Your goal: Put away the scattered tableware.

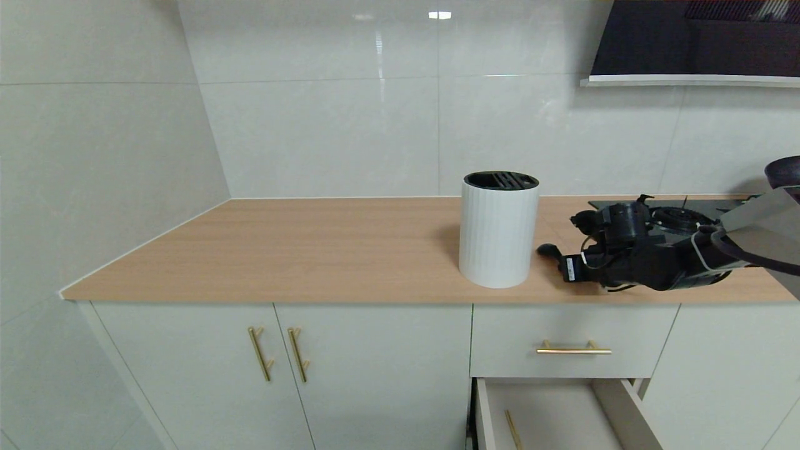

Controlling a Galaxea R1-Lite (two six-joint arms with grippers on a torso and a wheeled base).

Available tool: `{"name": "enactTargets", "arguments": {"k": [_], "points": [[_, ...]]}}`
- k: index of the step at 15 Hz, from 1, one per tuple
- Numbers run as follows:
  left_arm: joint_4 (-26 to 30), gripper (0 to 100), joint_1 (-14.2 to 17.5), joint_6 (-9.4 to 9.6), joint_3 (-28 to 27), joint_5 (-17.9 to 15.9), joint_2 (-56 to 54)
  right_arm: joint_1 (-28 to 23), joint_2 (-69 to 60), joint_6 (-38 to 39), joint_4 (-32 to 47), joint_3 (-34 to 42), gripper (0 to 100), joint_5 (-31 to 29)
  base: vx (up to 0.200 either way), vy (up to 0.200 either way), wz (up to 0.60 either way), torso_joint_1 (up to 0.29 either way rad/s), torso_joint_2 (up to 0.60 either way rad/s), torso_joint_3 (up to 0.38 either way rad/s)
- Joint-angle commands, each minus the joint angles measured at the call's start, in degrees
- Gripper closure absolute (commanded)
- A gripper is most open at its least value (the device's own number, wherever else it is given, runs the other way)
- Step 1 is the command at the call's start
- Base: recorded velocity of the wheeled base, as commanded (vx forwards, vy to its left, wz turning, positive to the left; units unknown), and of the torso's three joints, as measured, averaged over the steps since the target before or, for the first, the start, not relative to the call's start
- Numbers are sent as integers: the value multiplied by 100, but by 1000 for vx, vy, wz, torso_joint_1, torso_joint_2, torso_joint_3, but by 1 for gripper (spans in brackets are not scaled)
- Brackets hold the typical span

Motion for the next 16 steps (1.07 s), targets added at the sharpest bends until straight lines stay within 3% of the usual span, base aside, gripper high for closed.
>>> {"name": "enactTargets", "arguments": {"k": [1,7,11,16], "points": [[-1,0,2,0,0,2,0,5,-58,9,12,15,100,2,0,0,0,0,0,0],[-1,0,2,0,0,2,0,111,-1377,176,144,789,100,-156,0,0,0,0,0,0],[-1,0,2,0,0,2,0,269,-2598,264,900,1597,100,-165,0,0,0,0,0,0],[-1,0,2,0,0,2,0,506,-4180,237,1067,3135,100,-104,0,0,0,0,0,0]]}}
